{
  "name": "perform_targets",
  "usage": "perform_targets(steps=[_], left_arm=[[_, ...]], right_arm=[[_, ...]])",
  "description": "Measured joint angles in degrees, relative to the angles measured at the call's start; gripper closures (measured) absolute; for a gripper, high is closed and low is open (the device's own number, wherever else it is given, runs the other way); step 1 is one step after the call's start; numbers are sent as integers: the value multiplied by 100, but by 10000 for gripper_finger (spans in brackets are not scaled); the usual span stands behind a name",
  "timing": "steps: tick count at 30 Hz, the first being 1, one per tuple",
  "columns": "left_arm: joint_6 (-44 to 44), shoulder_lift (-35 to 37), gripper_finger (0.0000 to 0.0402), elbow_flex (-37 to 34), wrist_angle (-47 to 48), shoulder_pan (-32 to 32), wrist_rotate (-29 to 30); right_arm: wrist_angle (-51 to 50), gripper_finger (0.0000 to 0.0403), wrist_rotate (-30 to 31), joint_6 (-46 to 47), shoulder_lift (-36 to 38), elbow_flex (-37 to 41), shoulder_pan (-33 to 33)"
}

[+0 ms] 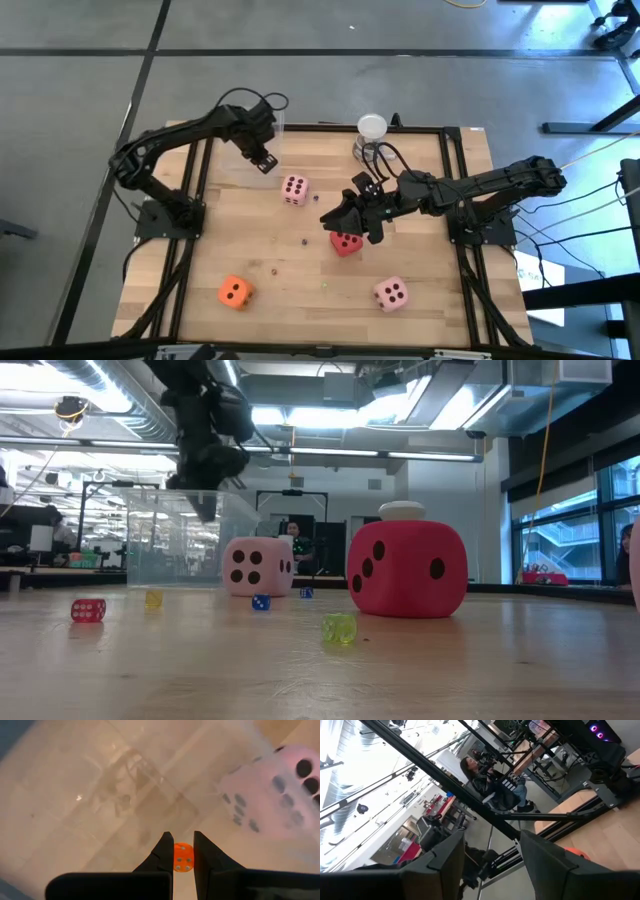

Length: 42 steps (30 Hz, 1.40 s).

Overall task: Pick & Place Dice
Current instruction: Put the small orange dice in the transparent bin

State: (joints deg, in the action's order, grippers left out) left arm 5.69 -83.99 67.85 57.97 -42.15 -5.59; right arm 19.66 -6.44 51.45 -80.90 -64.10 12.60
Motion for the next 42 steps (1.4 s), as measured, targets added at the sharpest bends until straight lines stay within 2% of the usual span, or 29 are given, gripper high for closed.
perform_targets(steps=[7, 24, 35, 42], left_arm=[[-142, -345, 389, 0, 262, 0, 0], [-96, -1042, 389, 15, 208, 323, -5], [-96, -1032, 389, 11, 223, 354, 136], [-93, -842, 389, 6, 220, 329, 612]], right_arm=[[0, 211, 2, 34, 0, 0, 44], [0, 211, 4, 34, -2, 0, 94], [2, 211, 151, 21, -2, 0, 188], [2, 211, 151, 23, -2, 0, 188]])
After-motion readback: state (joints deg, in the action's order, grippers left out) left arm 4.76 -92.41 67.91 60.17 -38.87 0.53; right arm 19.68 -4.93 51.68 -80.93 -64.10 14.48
